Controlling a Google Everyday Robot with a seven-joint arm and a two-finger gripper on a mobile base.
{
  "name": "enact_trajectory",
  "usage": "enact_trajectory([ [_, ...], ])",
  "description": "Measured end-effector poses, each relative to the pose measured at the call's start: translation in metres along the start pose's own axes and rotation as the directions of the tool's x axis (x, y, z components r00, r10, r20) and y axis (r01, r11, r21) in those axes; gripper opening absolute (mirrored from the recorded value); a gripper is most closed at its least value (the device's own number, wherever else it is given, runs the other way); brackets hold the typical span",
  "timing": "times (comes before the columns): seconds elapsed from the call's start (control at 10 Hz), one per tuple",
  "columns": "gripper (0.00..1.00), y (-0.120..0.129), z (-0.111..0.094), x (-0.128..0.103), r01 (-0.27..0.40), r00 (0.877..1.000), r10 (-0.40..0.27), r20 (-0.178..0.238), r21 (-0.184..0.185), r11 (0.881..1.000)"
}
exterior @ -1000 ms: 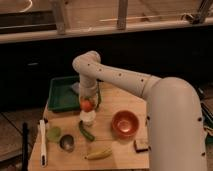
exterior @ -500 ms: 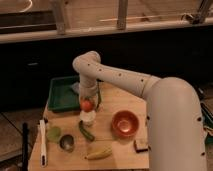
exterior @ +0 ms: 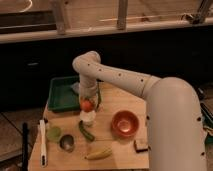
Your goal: Place apple in paper cup
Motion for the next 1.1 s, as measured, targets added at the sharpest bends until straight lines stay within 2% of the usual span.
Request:
enact_trajectory([
  [1.1, 0.38, 0.0003, 0.0003, -0.0002, -0.009, 1.000, 0.009, 0.002, -0.002, 1.000],
])
